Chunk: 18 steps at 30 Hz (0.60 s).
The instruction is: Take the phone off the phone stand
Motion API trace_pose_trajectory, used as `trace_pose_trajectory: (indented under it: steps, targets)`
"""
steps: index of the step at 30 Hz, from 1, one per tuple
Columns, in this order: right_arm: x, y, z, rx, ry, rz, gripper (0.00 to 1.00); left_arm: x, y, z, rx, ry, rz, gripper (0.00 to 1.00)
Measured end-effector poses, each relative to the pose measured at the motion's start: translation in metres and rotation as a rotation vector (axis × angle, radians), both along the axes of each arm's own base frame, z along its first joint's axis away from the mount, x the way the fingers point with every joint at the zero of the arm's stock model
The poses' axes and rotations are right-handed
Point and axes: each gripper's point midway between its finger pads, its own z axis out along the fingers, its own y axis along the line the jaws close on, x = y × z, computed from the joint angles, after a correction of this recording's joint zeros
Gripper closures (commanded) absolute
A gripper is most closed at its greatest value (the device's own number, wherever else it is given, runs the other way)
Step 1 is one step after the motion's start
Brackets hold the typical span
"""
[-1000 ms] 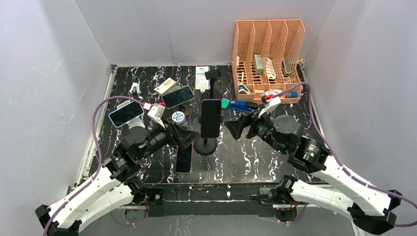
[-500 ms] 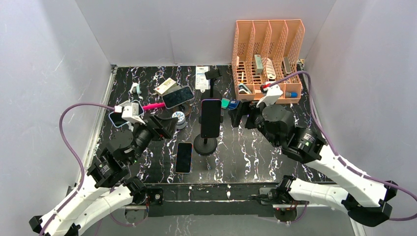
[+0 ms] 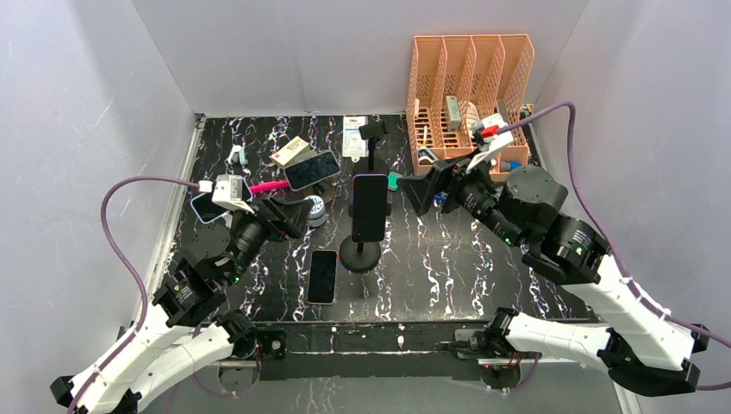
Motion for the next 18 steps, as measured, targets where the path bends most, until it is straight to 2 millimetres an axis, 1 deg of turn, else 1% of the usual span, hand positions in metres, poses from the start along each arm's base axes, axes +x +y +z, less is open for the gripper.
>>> trace_pose_trajectory:
  steps: [2,4,5,8,9,11,12,15,18]
  targets:
    - [0.002,0.005,0.009,0.005,-0.011,0.009,0.01,0.000,-0.005,0.004,-0.003,-0.016,-0.021,0.20]
    - [0.003,0.009,0.007,-0.003,-0.014,0.020,0.01,0.001,-0.014,0.008,0.012,-0.025,-0.060,0.20]
    - [0.003,0.013,0.002,-0.012,-0.013,0.030,0.01,0.002,-0.021,0.010,0.024,-0.029,-0.086,0.20]
    - [0.000,0.018,-0.025,-0.049,0.004,0.065,0.01,0.002,-0.044,0.017,0.062,-0.041,-0.188,0.20]
    - [-0.003,0.018,-0.037,-0.058,0.008,0.082,0.01,0.001,-0.050,0.019,0.071,-0.045,-0.218,0.20]
    - [-0.010,0.016,-0.052,-0.070,0.012,0.110,0.01,0.000,-0.066,0.023,0.089,-0.059,-0.291,0.20]
    - [-0.014,0.014,-0.057,-0.069,0.012,0.124,0.01,-0.001,-0.072,0.024,0.098,-0.062,-0.320,0.20]
    - [-0.024,0.010,-0.060,-0.045,-0.001,0.158,0.01,-0.001,-0.088,0.024,0.122,-0.069,-0.393,0.22]
    - [-0.028,0.009,-0.057,-0.015,-0.005,0.171,0.04,0.001,-0.104,0.026,0.135,-0.069,-0.452,0.28]
